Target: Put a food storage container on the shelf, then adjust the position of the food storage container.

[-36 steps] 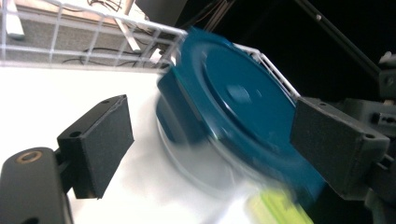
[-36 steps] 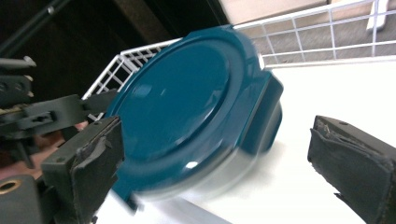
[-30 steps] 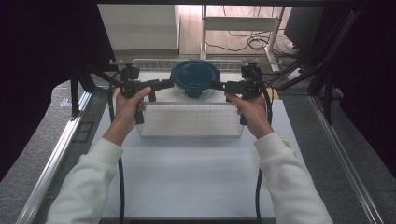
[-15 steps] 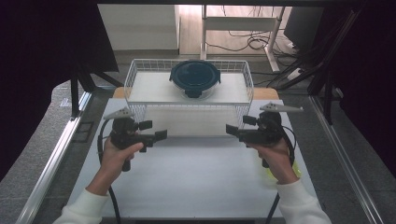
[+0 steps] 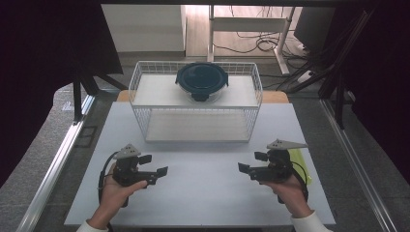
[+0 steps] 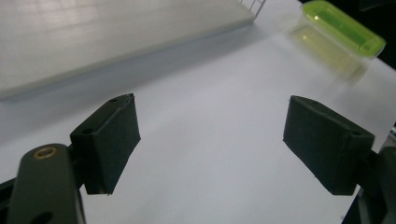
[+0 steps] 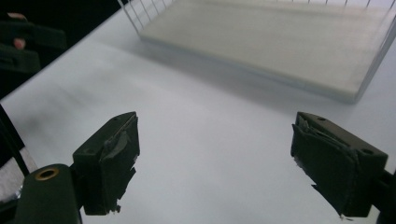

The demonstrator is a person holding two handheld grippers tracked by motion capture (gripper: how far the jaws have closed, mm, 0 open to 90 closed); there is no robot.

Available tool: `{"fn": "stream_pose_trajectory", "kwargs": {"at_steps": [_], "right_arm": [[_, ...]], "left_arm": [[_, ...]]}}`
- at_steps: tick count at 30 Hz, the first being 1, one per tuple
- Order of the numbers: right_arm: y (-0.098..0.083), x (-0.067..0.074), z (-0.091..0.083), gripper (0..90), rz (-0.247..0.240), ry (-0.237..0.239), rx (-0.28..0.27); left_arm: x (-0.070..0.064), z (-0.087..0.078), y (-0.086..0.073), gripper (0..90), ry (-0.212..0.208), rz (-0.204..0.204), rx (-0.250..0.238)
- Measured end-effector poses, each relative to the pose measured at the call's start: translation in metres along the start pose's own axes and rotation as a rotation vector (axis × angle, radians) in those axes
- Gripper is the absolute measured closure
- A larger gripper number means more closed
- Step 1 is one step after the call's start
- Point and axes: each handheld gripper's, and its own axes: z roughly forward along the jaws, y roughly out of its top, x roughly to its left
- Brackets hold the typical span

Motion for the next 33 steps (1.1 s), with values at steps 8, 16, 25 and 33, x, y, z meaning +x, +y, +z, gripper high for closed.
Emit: {"fn": "stream_pose_trajectory", "kwargs": {"at_steps": [8,16,25,33], "right_arm": [[-0.022,0.0,0.008,17.8,-0.008,0.012,0.048],[-0.019,0.001,0.005,18.0,-0.014,0.007,0.042],[-0.012,-0.002,0.002,23.7,-0.036,-0.042,0.062],[-0.002,-0.007,-0.006,37.6,-0.057,-0.095,0.069]], "left_arm": [[0.001,0.007,-0.016,15.9,0.015,-0.018,0.047],[-0.006,0.012,-0.01,15.5,0.016,0.005,0.057],[-0.002,0.005,-0.004,15.7,0.025,-0.019,0.063],[-0.004,0.0,0.005,16.2,0.018,-0.011,0.046]]}}
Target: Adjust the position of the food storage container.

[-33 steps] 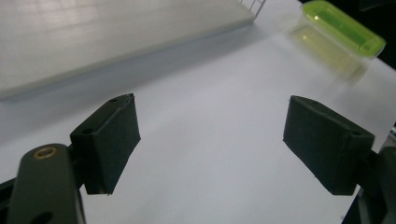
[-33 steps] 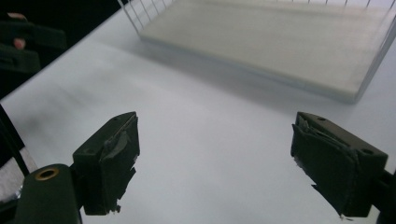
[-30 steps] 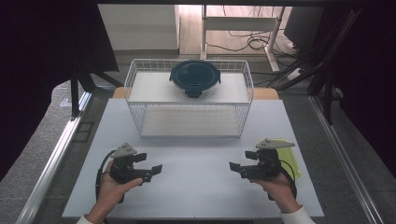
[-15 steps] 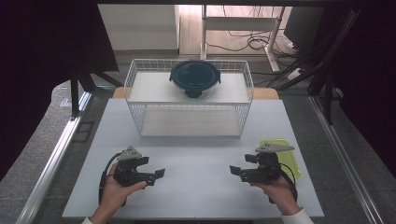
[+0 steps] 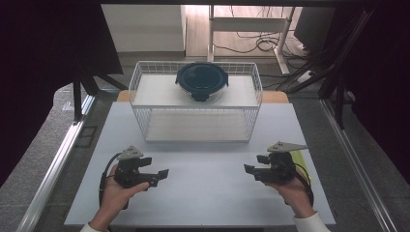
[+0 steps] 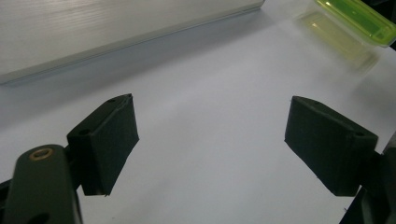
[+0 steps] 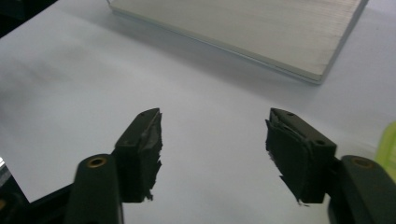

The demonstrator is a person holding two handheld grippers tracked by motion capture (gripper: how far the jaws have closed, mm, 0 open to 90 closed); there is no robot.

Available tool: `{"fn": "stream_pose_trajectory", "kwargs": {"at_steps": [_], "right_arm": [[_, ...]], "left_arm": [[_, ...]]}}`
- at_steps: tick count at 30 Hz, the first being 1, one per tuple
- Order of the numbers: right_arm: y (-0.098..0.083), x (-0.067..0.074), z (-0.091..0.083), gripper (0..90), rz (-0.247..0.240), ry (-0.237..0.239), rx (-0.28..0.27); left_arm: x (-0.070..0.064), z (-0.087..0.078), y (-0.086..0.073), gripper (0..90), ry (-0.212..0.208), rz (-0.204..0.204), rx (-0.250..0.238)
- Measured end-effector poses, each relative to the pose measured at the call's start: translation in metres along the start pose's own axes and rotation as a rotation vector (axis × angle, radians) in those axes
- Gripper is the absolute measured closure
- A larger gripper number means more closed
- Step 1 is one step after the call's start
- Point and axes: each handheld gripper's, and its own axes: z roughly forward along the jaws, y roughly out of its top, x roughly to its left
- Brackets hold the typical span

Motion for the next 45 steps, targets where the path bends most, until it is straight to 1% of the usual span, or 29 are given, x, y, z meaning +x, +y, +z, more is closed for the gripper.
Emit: {"fn": "stream_pose_trajectory", "kwargs": {"at_steps": [4,5,6,7,8,12,14,15,17,18,19,21,23,25,26,27,28,29,30,31,32,33,37,39,40,41,42,43,45], "right_arm": [[0.002,-0.011,-0.011,46.2,0.015,-0.029,0.008],[0.002,-0.011,-0.011,46.2,0.015,-0.029,0.008],[0.001,-0.018,-0.016,50.7,0.026,-0.038,0.01],[0.001,-0.02,-0.017,52.2,0.028,-0.039,0.009],[0.001,-0.02,-0.017,52.2,0.028,-0.039,0.009],[0.001,-0.034,-0.031,66.7,0.029,-0.056,0.016],[0.001,-0.036,-0.033,68.5,0.026,-0.056,0.019],[0.0,-0.041,-0.04,73.6,0.026,-0.083,0.021],[-0.001,-0.044,-0.042,76.0,0.027,-0.097,0.024],[-0.003,-0.051,-0.047,80.1,0.032,-0.123,0.03],[-0.003,-0.051,-0.047,80.1,0.032,-0.123,0.03],[-0.009,-0.065,-0.053,85.7,0.047,-0.174,0.047],[-0.01,-0.069,-0.054,87.4,0.054,-0.188,0.053],[-0.016,-0.081,-0.059,88.6,0.084,-0.222,0.065],[-0.022,-0.092,-0.062,88.7,0.095,-0.254,0.081],[-0.022,-0.092,-0.062,88.7,0.095,-0.254,0.081],[-0.025,-0.096,-0.063,88.7,0.099,-0.276,0.089],[-0.03,-0.104,-0.066,88.8,0.115,-0.321,0.101],[-0.03,-0.104,-0.066,88.8,0.115,-0.321,0.101],[-0.034,-0.111,-0.069,88.8,0.135,-0.358,0.118],[-0.034,-0.111,-0.069,88.8,0.135,-0.358,0.118],[-0.038,-0.117,-0.071,88.8,0.149,-0.385,0.135],[-0.044,-0.126,-0.07,88.8,0.166,-0.403,0.168],[-0.051,-0.134,-0.066,88.8,0.181,-0.417,0.205],[-0.051,-0.134,-0.066,88.8,0.181,-0.417,0.205],[-0.056,-0.138,-0.063,88.9,0.186,-0.424,0.23],[-0.056,-0.138,-0.063,88.9,0.186,-0.424,0.23],[-0.059,-0.138,-0.06,88.8,0.176,-0.444,0.258],[-0.06,-0.138,-0.058,88.9,0.174,-0.433,0.264]], "left_arm": [[0.003,0.004,-0.005,16.2,-0.016,-0.008,0.04],[0.003,0.005,-0.005,16.2,-0.018,-0.01,0.042],[0.002,0.005,-0.004,16.3,-0.012,-0.005,0.041],[0.002,0.005,-0.004,16.3,-0.012,-0.005,0.041],[0.002,0.005,-0.004,16.3,-0.013,-0.003,0.041],[0.001,0.006,-0.006,16.3,-0.01,-0.003,0.049],[0.002,0.008,-0.007,16.3,-0.011,-0.008,0.058],[0.003,0.009,-0.008,16.3,-0.019,-0.013,0.06],[0.003,0.01,-0.009,16.3,-0.04,-0.025,0.064],[0.003,0.01,-0.009,16.3,-0.038,-0.022,0.067],[0.004,0.011,-0.009,16.3,-0.037,-0.023,0.068],[0.005,0.012,-0.01,16.3,-0.033,-0.025,0.071],[0.006,0.012,-0.01,16.3,-0.029,-0.028,0.073],[0.008,0.012,-0.011,16.3,-0.025,-0.035,0.073],[0.009,0.012,-0.011,16.3,-0.023,-0.038,0.074],[0.01,0.011,-0.011,16.3,-0.02,-0.042,0.073],[0.011,0.011,-0.011,16.4,-0.018,-0.047,0.073],[0.011,0.011,-0.012,16.4,-0.018,-0.048,0.075],[0.012,0.011,-0.012,16.4,-0.015,-0.053,0.079],[0.012,0.012,-0.012,16.4,-0.012,-0.058,0.081],[0.013,0.011,-0.013,16.4,-0.016,-0.061,0.082],[0.013,0.011,-0.012,16.4,-0.02,-0.064,0.081],[0.013,0.01,-0.012,16.4,-0.007,-0.062,0.077],[0.013,0.011,-0.012,16.4,0.001,-0.06,0.08],[0.013,0.011,-0.013,16.4,0.004,-0.058,0.081],[0.014,0.011,-0.013,16.4,0.006,-0.059,0.08],[0.014,0.011,-0.013,16.4,0.006,-0.059,0.08],[0.014,0.011,-0.013,16.4,0.009,-0.057,0.081],[0.014,0.011,-0.013,16.4,0.008,-0.058,0.082]]}}
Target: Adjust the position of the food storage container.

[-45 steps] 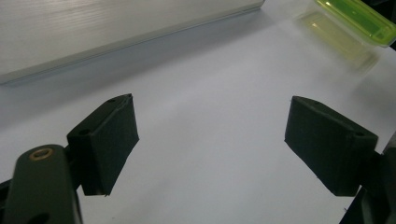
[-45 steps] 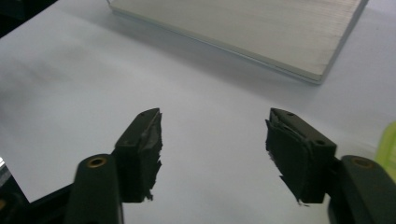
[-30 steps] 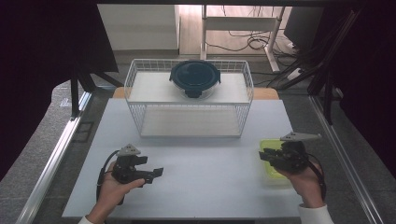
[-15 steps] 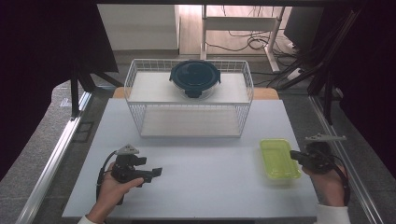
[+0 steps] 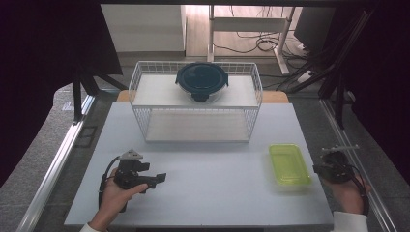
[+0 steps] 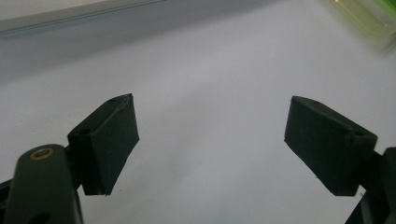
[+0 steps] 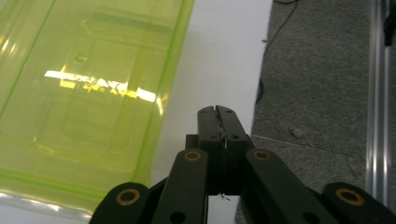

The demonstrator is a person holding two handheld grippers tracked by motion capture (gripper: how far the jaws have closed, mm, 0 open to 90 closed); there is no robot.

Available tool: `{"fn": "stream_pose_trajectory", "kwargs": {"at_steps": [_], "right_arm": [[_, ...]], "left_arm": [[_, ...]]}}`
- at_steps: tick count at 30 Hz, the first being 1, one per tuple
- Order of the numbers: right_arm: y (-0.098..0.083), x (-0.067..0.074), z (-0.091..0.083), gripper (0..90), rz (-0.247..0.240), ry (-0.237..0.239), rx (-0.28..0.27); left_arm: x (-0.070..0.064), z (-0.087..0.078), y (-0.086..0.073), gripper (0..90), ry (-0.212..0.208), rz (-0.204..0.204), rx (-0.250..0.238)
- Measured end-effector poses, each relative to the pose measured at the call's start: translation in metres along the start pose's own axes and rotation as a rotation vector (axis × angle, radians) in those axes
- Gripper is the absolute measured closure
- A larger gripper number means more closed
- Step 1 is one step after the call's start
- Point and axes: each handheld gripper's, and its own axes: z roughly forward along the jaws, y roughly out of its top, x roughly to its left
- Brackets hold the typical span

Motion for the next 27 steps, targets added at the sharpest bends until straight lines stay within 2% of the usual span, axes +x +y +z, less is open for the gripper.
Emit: {"fn": "stream_pose_trajectory", "kwargs": {"at_steps": [8,9,12,17,21,27], "right_arm": [[-0.001,0.008,0.005,88.9,-0.033,-0.001,0.044],[0.0,0.012,0.005,88.9,-0.042,0.017,0.051],[0.001,0.018,0.004,89.0,-0.055,0.007,0.065],[0.0,0.023,0.006,88.9,-0.075,0.031,0.096],[-0.002,0.033,0.006,88.9,-0.093,0.063,0.113],[-0.005,0.051,0.007,89.0,-0.112,0.073,0.129]], "left_arm": [[0.001,0.0,-0.002,16.2,0.003,-0.005,0.001],[0.001,0.0,-0.002,15.5,0.007,-0.006,0.001],[0.002,0.0,-0.002,15.5,0.01,-0.009,0.002],[0.001,0.001,-0.003,15.5,0.008,-0.011,0.003],[0.0,0.0,-0.002,15.6,0.005,-0.009,0.003],[0.001,0.002,-0.004,15.8,0.007,-0.016,0.01]]}}
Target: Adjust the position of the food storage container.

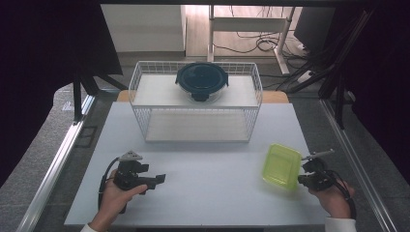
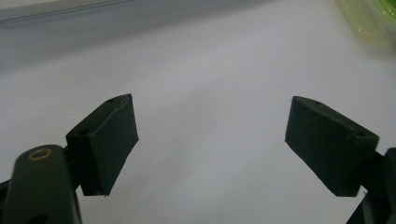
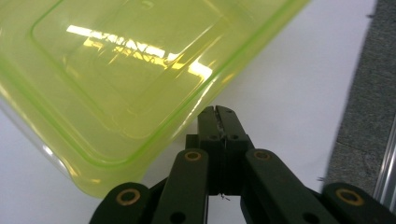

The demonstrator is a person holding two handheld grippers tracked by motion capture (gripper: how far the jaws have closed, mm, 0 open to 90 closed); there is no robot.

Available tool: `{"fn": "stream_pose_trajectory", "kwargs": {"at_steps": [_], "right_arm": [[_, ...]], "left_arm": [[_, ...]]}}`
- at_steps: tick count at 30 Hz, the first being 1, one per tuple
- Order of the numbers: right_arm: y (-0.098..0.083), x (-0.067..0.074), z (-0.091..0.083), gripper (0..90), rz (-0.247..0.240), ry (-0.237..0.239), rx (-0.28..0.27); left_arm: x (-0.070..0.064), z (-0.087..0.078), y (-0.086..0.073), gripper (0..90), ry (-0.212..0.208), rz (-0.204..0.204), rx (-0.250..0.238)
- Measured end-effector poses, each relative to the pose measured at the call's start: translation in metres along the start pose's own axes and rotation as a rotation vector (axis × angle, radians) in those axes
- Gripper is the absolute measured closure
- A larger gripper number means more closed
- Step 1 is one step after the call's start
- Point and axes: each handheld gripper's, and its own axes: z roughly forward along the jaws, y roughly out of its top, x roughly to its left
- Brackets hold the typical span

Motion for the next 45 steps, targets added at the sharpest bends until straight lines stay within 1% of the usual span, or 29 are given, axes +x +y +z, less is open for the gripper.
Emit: {"fn": "stream_pose_trajectory", "kwargs": {"at_steps": [3,4,8,11,14,16,19,21,23,25,26,28,30,32,33,34,37,40,42,45], "right_arm": [[0.001,0.009,0.001,89.0,-0.012,0.011,0.001],[0.003,0.013,0.002,89.0,-0.021,0.021,0.003],[0.008,0.027,0.004,89.0,-0.051,0.038,0.009],[0.011,0.036,0.006,89.0,-0.075,0.043,0.012],[0.012,0.041,0.007,89.0,-0.087,0.052,0.009],[0.012,0.041,0.007,89.0,-0.091,0.051,0.011],[0.011,0.04,0.0,89.0,-0.091,0.039,0.003],[0.011,0.037,-0.008,89.0,-0.091,0.023,-0.015],[0.012,0.027,-0.02,89.0,-0.075,0.005,-0.051],[0.014,0.016,-0.028,89.0,-0.052,-0.024,-0.073],[0.016,0.012,-0.031,89.0,-0.043,-0.039,-0.081],[0.022,0.003,-0.033,89.0,-0.032,-0.048,-0.101],[0.031,-0.004,-0.028,89.0,-0.034,-0.067,-0.103],[0.041,-0.011,-0.02,89.0,-0.038,-0.07,-0.094],[0.047,-0.015,-0.015,89.0,-0.038,-0.082,-0.09],[0.052,-0.018,-0.01,89.0,-0.046,-0.096,-0.083],[0.068,-0.03,0.01,89.0,-0.085,-0.106,-0.069],[0.076,-0.04,0.026,89.0,-0.081,-0.098,-0.026],[0.078,-0.041,0.033,89.0,-0.089,-0.083,-0.004],[0.078,-0.039,0.036,89.0,-0.091,-0.068,0.006]], "left_arm": [[0.0,0.001,0.0,15.8,0.0,0.002,0.004],[0.0,0.001,0.0,15.8,0.0,0.002,0.005],[0.001,0.002,-0.001,15.8,0.003,0.0,0.009],[0.001,0.003,-0.001,15.9,0.004,-0.002,0.011],[0.001,0.002,-0.001,15.9,0.004,0.0,0.01],[0.002,0.002,-0.001,15.8,0.004,-0.002,0.009],[0.003,0.002,-0.001,15.8,0.009,-0.006,0.009],[0.003,0.002,-0.001,15.8,0.009,-0.01,0.007],[0.004,0.002,0.0,15.9,0.007,-0.009,0.006],[0.005,0.001,0.0,15.9,0.011,-0.014,0.002],[0.005,0.0,0.001,15.9,0.012,-0.014,0.0],[0.006,0.0,0.001,15.9,0.013,-0.017,-0.003],[0.007,0.0,0.001,15.8,0.015,-0.016,0.001],[0.006,0.0,0.0,15.9,0.013,-0.016,0.0],[0.006,0.0,0.001,15.9,0.012,-0.016,-0.001],[0.006,0.0,0.001,15.9,0.012,-0.015,-0.003],[0.006,0.0,0.001,16.1,0.015,-0.016,-0.005],[0.004,-0.001,0.001,16.5,0.015,-0.003,-0.013],[0.004,-0.001,0.0,16.5,0.015,-0.002,-0.013],[0.006,0.0,0.0,16.5,0.018,-0.008,-0.014]]}}
